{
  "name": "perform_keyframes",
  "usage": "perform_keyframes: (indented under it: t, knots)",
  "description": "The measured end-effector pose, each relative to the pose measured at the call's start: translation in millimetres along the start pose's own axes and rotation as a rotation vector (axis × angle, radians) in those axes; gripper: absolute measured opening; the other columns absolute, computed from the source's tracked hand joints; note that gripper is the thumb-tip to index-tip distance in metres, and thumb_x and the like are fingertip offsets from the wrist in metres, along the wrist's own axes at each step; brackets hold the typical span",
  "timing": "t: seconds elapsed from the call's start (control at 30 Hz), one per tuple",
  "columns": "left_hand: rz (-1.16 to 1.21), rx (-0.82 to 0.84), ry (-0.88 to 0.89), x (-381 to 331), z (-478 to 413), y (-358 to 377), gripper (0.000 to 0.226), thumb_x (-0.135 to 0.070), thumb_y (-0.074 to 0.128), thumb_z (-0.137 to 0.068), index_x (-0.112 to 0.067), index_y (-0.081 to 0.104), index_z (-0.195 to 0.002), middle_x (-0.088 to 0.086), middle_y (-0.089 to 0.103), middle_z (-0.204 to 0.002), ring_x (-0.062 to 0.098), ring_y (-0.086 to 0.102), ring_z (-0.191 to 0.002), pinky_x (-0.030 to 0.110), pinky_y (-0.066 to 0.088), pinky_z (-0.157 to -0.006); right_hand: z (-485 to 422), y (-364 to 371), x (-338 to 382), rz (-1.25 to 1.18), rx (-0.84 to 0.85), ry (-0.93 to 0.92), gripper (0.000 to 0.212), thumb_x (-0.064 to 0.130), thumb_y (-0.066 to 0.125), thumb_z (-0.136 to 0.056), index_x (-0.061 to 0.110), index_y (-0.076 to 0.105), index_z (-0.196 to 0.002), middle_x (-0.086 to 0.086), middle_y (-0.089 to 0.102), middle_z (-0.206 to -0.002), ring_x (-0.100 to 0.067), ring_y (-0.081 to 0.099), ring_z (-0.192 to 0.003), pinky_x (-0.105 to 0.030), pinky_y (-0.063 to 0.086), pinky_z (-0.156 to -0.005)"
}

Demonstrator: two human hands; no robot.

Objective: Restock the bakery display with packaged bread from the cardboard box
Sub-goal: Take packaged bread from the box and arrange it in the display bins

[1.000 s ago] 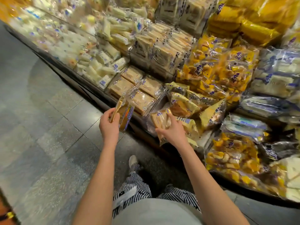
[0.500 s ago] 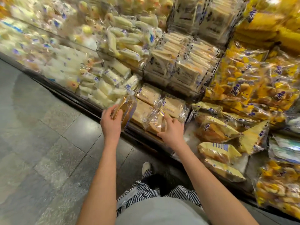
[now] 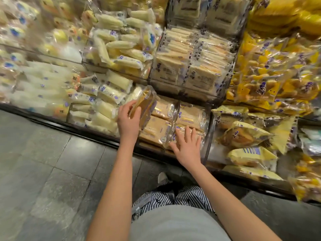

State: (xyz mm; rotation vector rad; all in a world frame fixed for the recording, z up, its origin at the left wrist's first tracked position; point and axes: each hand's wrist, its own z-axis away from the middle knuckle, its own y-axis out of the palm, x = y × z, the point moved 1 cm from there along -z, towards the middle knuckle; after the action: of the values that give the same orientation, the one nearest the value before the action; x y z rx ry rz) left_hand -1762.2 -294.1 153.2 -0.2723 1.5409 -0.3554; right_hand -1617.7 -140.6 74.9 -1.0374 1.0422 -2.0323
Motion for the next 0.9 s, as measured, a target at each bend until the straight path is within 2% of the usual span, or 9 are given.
perform_keyframes:
  t: [0.07, 0.17, 0.27, 0.37, 0.43, 0.5, 0.6, 0.77, 0.9]
  knots:
    - [-0.013, 0.049, 0.024, -0.1, -6.5, 1.2, 0.024, -0.014, 0.059, -0.096, -0.020, 0.064, -0.119, 0.000, 0.055, -0.119, -0.019, 0.050, -0.095, -0.001, 0.040, -0.079, -4.1, -1.0, -2.0, -0.013, 0.001, -0.021, 0.063, 0.060, 0.031, -0.100, 0.038, 0.012, -0.156, -0.005, -0.013, -0.164, -0.029, -0.022, -0.148, -0.050, -0.016, -0.118]
    - [-0.018, 0.131, 0.056, -3.9, -14.0, 6.4, 0.024, -0.008, 0.059, -0.095, -0.021, 0.066, -0.114, 0.000, 0.053, -0.115, -0.018, 0.049, -0.094, -0.003, 0.039, -0.077, -10.5, -12.7, -3.6, -0.201, -0.035, -0.002, 0.058, 0.056, 0.048, -0.095, 0.036, 0.037, -0.148, -0.002, 0.003, -0.165, -0.028, -0.013, -0.150, -0.046, -0.012, -0.118]
    - [-0.007, 0.182, 0.070, -11.1, -20.0, 18.0, 0.023, -0.002, 0.059, -0.094, -0.014, 0.069, -0.111, 0.002, 0.052, -0.113, -0.005, 0.051, -0.096, -0.003, 0.039, -0.077, -16.6, -35.3, -10.4, -0.421, -0.214, 0.084, 0.043, 0.044, 0.056, -0.096, 0.023, 0.056, -0.133, -0.006, 0.028, -0.158, -0.026, 0.006, -0.151, -0.049, 0.007, -0.123]
    - [0.025, 0.219, 0.127, -18.6, -28.0, 33.5, 0.024, 0.000, 0.060, -0.093, -0.011, 0.070, -0.112, 0.002, 0.053, -0.110, -0.002, 0.052, -0.096, 0.001, 0.042, -0.080, -17.6, -64.2, -20.4, -0.596, -0.346, 0.235, 0.040, 0.035, 0.054, -0.099, 0.016, 0.057, -0.133, -0.008, 0.038, -0.152, -0.021, 0.024, -0.146, -0.043, 0.023, -0.120]
    - [0.021, 0.288, 0.173, -22.7, -38.5, 45.2, 0.027, -0.001, 0.060, -0.092, -0.017, 0.069, -0.113, -0.006, 0.054, -0.107, -0.002, 0.053, -0.098, 0.005, 0.043, -0.083, -17.9, -78.5, -24.0, -0.620, -0.405, 0.258, 0.040, 0.035, 0.052, -0.100, 0.013, 0.057, -0.133, -0.007, 0.045, -0.146, -0.020, 0.034, -0.140, -0.041, 0.029, -0.117]
    - [-0.075, 0.405, 0.263, -21.9, -50.1, 58.2, 0.031, -0.004, 0.062, -0.091, -0.023, 0.069, -0.115, -0.011, 0.053, -0.105, 0.004, 0.053, -0.101, 0.016, 0.044, -0.090, -18.7, -85.8, -23.5, -0.625, -0.450, 0.247, 0.038, 0.034, 0.051, -0.100, 0.013, 0.059, -0.131, -0.005, 0.051, -0.139, -0.019, 0.040, -0.134, -0.040, 0.034, -0.113]
    - [-0.267, 0.548, 0.360, -12.3, -60.5, 67.3, 0.035, -0.006, 0.064, -0.090, -0.025, 0.069, -0.119, -0.009, 0.054, -0.107, 0.015, 0.052, -0.105, 0.033, 0.046, -0.095, -21.3, -85.4, -20.7, -0.632, -0.472, 0.253, 0.037, 0.034, 0.048, -0.101, 0.014, 0.058, -0.131, -0.004, 0.054, -0.135, -0.018, 0.044, -0.130, -0.040, 0.037, -0.111]
    - [-0.378, 0.733, 0.367, 4.6, -55.0, 55.8, 0.038, -0.006, 0.064, -0.088, -0.027, 0.069, -0.119, -0.009, 0.059, -0.121, 0.012, 0.055, -0.111, 0.033, 0.048, -0.099, -28.6, -75.7, -21.1, -0.648, -0.438, 0.279, 0.038, 0.035, 0.047, -0.102, 0.015, 0.058, -0.131, -0.005, 0.053, -0.135, -0.018, 0.045, -0.129, -0.039, 0.038, -0.110]
    - [-0.531, 0.841, 0.318, 22.6, -33.0, 51.9, 0.026, -0.013, 0.066, -0.090, -0.028, 0.072, -0.111, -0.010, 0.056, -0.138, 0.011, 0.047, -0.131, 0.042, 0.035, -0.115, -32.9, -70.8, -14.1, -0.689, -0.413, 0.293, 0.039, 0.033, 0.042, -0.104, 0.011, 0.056, -0.132, -0.005, 0.055, -0.133, -0.017, 0.047, -0.126, -0.036, 0.038, -0.108]
